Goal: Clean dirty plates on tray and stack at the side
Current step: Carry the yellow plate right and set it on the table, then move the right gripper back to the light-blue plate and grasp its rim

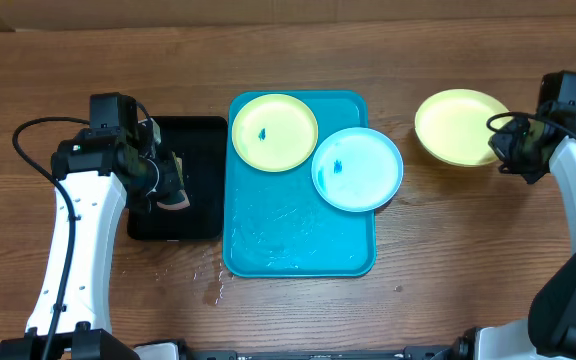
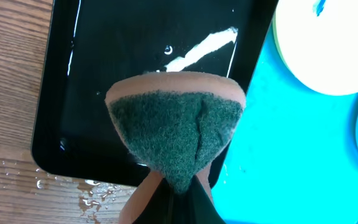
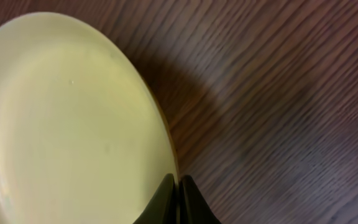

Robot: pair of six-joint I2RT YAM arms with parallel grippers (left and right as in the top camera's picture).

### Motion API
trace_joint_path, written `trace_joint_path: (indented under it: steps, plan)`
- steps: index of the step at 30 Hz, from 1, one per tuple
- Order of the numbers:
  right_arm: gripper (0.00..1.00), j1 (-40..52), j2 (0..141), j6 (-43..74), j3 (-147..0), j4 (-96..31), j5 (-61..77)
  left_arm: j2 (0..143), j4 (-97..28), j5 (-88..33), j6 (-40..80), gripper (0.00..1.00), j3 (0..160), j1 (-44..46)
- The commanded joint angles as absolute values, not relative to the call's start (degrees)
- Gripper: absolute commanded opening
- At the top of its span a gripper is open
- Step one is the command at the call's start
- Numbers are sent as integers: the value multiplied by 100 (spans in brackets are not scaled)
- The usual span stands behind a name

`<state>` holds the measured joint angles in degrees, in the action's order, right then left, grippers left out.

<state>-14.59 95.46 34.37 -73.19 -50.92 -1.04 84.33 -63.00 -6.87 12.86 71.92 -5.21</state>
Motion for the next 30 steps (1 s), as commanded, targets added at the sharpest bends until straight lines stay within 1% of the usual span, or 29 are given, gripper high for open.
trace_joint_path:
  steps: [1,11,16,17,18,19,21,22,25,27,30]
  plan:
    - [4,-1470,9738,3697,-7205,-4932,-292,8388,-6300,-755,1135,4,7203,-480]
    - [4,-1278,10495,3782,-7201,-4528,-49,8388,-6309,-757,1138,5,7203,-480]
    - [4,-1129,10617,3778,-7201,-4204,183,8388,-6300,-755,1140,5,7203,-480]
    - [6,-1096,10617,3778,-7201,-4160,180,8388,-6298,-755,1140,5,7203,-480]
    - [18,-1074,10617,3778,-7201,-4132,183,8388,-6298,-755,1140,5,7203,-480]
    - [25,-1048,10617,3778,-7201,-4108,180,8388,-6298,-753,1138,5,7203,-480]
    - [36,-1009,10617,3776,-7201,-4077,183,8388,-6298,-755,1138,5,7203,-480]
    - [44,-993,10617,3776,-7201,-4073,183,8388,-6298,-755,1140,5,7203,-480]
    - [48,-969,10617,3638,-7201,-4158,303,8388,-6296,-755,1151,5,7203,-480]
    - [52,-969,10617,3271,-7201,-4228,738,8388,-6296,-755,1162,5,7203,-478]
    - [53,-969,10617,2617,-7203,-4300,1588,8388,-6276,-755,1162,5,7203,-480]
